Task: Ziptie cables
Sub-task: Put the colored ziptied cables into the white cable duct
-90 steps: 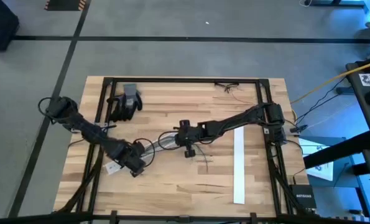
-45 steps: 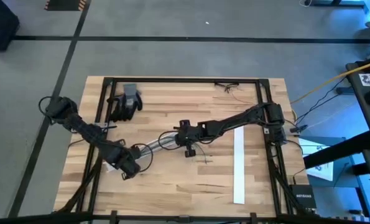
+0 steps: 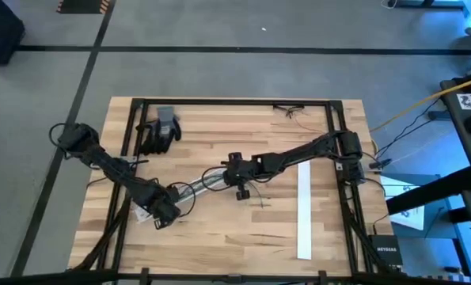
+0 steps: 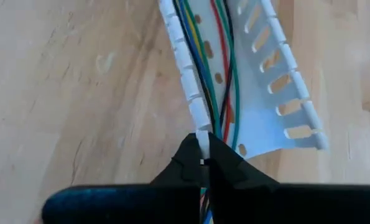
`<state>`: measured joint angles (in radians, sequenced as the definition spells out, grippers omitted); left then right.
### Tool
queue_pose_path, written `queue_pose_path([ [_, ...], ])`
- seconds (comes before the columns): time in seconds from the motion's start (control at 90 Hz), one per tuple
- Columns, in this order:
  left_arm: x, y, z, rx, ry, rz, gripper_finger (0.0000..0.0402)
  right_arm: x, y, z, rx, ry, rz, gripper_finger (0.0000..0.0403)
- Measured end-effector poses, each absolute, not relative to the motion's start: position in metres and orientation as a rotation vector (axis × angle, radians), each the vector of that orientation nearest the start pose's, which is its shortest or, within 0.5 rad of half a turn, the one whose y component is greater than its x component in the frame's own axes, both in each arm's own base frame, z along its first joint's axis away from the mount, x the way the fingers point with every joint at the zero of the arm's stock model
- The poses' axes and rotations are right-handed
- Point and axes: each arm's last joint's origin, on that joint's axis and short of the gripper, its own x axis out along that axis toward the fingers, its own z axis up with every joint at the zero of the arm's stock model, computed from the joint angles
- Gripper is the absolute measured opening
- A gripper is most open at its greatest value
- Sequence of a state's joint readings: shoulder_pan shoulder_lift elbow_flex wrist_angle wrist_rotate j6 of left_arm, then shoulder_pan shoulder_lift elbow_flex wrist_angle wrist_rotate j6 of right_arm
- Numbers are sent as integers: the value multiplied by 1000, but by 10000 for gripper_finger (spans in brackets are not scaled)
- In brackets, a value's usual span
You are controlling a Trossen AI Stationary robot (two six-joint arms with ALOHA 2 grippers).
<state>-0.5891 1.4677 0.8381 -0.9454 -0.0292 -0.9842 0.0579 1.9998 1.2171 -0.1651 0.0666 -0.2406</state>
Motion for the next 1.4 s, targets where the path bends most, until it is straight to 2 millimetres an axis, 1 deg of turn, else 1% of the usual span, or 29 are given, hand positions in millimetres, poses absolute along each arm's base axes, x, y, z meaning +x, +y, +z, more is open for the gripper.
queue_pose_path([
  [0.111,197,-125,182,-285,1506,283,149,396,21,139,-271,985,112,1],
  [0.256,204,-128,190,-250,1449,236,138,387,22,140,-197,1070,112,1],
  [0.4,208,-130,187,-194,1338,220,132,380,26,136,-115,1123,132,1],
  [0.511,212,-127,185,-178,1296,227,134,379,26,138,-102,1129,117,1],
  [0.622,214,-123,185,-168,1295,226,136,378,25,139,-103,1128,101,7],
  [0.7,216,-121,185,-162,1295,226,136,377,24,142,-103,1125,92,27],
  [0.789,217,-119,185,-161,1296,232,134,374,24,145,-103,1157,90,67],
  [0.833,217,-118,187,-161,1300,234,134,375,24,153,-103,1136,91,91],
  [0.911,219,-119,193,-157,1293,225,133,376,24,176,-119,1093,100,133],
  [0.956,220,-120,197,-158,1288,221,132,374,24,186,-136,1092,110,154],
  [1.067,217,-118,206,-145,1260,231,127,370,23,196,-190,1089,143,193],
  [1.2,204,-115,213,-56,1200,323,117,367,17,213,-250,1016,166,215],
  [1.244,200,-117,216,-41,1168,346,112,365,12,211,-257,1010,178,217],
  [1.322,190,-122,218,-36,1092,362,104,359,4,203,-236,990,225,216],
  [1.4,179,-124,214,-43,1028,403,96,360,-3,195,-191,877,280,212],
])
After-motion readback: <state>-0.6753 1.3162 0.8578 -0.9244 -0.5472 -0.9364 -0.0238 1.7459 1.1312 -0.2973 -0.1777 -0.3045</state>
